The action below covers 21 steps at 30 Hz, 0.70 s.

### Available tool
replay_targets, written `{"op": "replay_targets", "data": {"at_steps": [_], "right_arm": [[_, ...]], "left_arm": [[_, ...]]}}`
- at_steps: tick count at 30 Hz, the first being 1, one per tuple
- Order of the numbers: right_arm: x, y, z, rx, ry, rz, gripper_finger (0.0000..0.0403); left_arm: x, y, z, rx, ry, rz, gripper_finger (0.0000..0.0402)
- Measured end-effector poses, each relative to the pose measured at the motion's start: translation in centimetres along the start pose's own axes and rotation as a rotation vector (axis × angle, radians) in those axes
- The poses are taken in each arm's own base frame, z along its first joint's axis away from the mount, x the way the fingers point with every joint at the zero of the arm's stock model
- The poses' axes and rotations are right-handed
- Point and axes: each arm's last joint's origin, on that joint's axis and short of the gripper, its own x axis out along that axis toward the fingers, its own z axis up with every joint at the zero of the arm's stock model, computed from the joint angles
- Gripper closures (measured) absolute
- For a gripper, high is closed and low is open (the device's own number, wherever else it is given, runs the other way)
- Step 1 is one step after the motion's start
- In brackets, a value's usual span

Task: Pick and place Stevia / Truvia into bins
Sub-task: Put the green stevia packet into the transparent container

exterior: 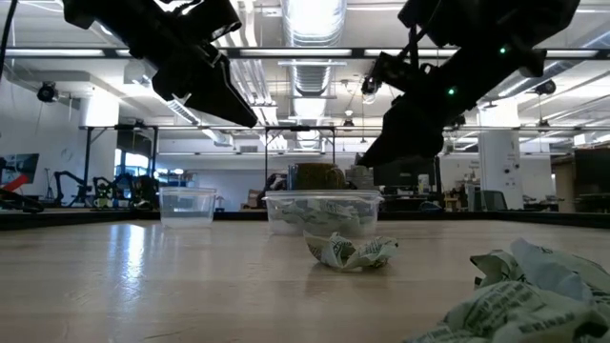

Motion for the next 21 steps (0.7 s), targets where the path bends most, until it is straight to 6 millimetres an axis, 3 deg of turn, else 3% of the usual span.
{"op": "replay_targets", "data": {"at_steps": [9,18,21], "right_arm": [[0.58,-0.53,-0.16,0.003,0.017,0.048,0.0384],[0.58,-0.51,-0.07,-0.008,0.004,0.051,0.0288],[0.57,-0.52,-0.04,-0.025,0.001,0.046,0.0264]], "left_arm": [[0.00,0.00,0.05,-0.003,-0.005,0.000,0.0265],[0.00,-0.02,0.03,-0.028,-0.003,-0.007,0.0265],[-0.23,-0.54,-0.46,-0.026,0.041,-0.085,0.0265]]}}
